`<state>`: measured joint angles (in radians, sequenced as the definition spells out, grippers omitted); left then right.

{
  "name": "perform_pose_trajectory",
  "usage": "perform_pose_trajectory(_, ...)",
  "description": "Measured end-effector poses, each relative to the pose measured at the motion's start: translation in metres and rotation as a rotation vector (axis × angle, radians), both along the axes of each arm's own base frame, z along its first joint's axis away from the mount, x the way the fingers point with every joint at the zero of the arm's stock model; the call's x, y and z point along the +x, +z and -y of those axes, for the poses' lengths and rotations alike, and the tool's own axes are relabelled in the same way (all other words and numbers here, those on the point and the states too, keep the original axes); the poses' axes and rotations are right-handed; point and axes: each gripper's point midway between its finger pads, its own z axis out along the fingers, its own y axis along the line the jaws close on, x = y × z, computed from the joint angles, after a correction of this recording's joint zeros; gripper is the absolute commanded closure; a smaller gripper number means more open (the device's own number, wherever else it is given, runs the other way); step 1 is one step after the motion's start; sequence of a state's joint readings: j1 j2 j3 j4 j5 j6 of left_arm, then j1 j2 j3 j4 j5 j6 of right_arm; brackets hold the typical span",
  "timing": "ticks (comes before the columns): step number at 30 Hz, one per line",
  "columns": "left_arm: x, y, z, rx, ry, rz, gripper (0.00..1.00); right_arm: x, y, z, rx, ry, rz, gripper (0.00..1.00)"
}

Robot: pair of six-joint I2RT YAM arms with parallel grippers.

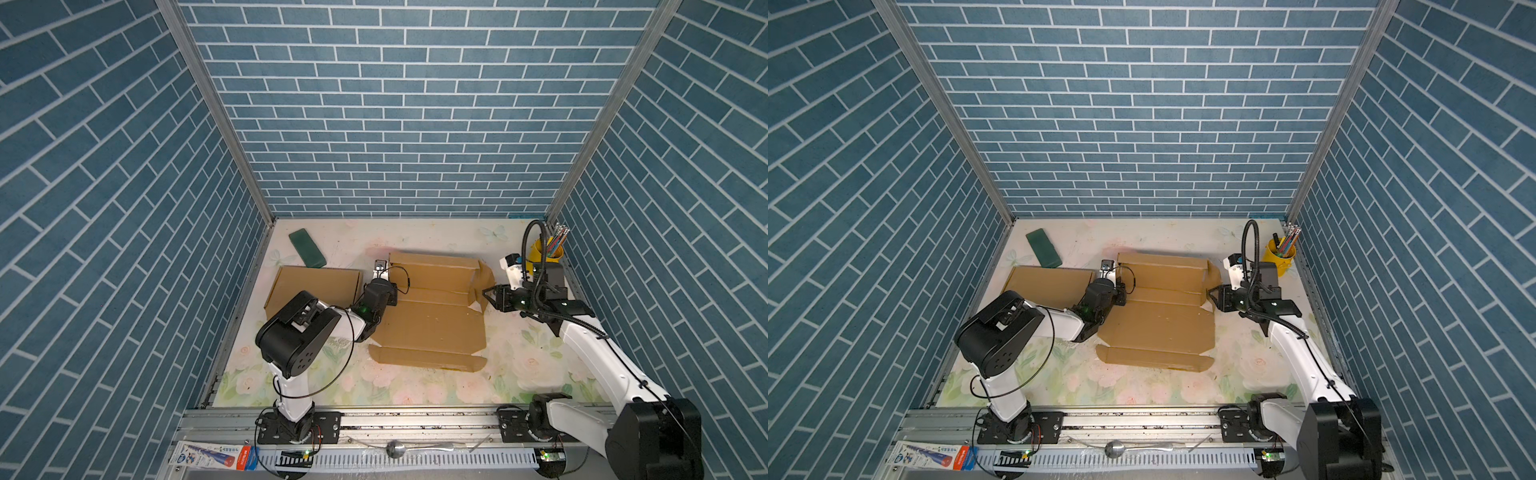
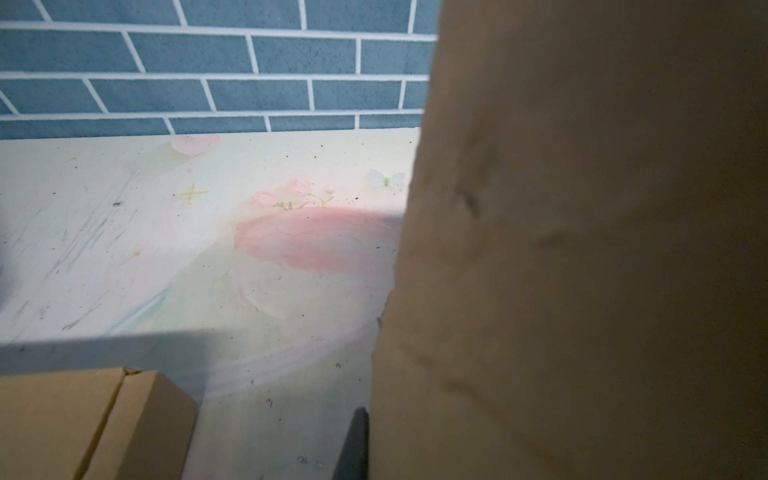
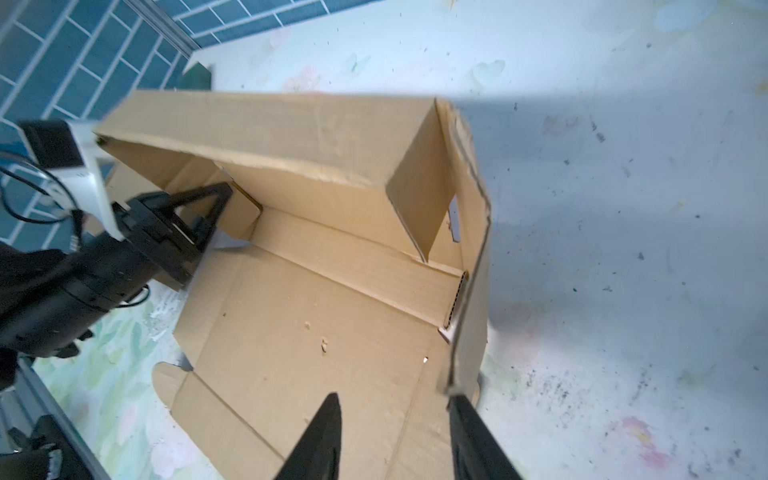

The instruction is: Fold the paper box

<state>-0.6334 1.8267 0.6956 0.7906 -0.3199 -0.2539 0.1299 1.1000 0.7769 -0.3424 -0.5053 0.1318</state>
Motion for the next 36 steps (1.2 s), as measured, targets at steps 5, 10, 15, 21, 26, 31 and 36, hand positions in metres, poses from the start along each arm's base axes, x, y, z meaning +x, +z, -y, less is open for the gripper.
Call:
perform_pose_trajectory(5,0.0,0.0,0.0,0.0,0.0,0.0,1.0,0.013,0.044,0.023,0.046,-0.066,0.071,0.58)
perform_pose_trajectory(10,0.0,0.0,0.0,0.0,0.0,0.0,1.0,0.042,0.062,0.066,0.029,-0.234,0.095,0.61)
perform_pose_trajectory(15,0.0,0.0,0.0,0.0,-0.001,0.0,1.0,0.071,0.043,0.096,-0.061,-0.352,0.042,0.63)
perform_pose_trajectory(21,0.0,0.0,0.0,0.0,-0.003,0.0,1.0,0.11,-0.014,0.11,-0.157,-0.352,-0.051,0.65)
perform_pose_trajectory(26,0.0,0.0,0.001,0.0,-0.004,-0.001,1.0,0.12,-0.031,0.089,-0.168,-0.236,-0.017,0.65)
perform_pose_trajectory(31,-0.001,-0.002,0.0,0.004,-0.004,-0.007,1.0,0.116,-0.04,0.059,-0.106,-0.098,0.029,0.65)
perform_pose_trajectory(36,0.0,-0.001,0.0,0.004,-0.003,-0.008,1.0,0.091,-0.057,0.04,-0.044,-0.018,-0.015,0.65)
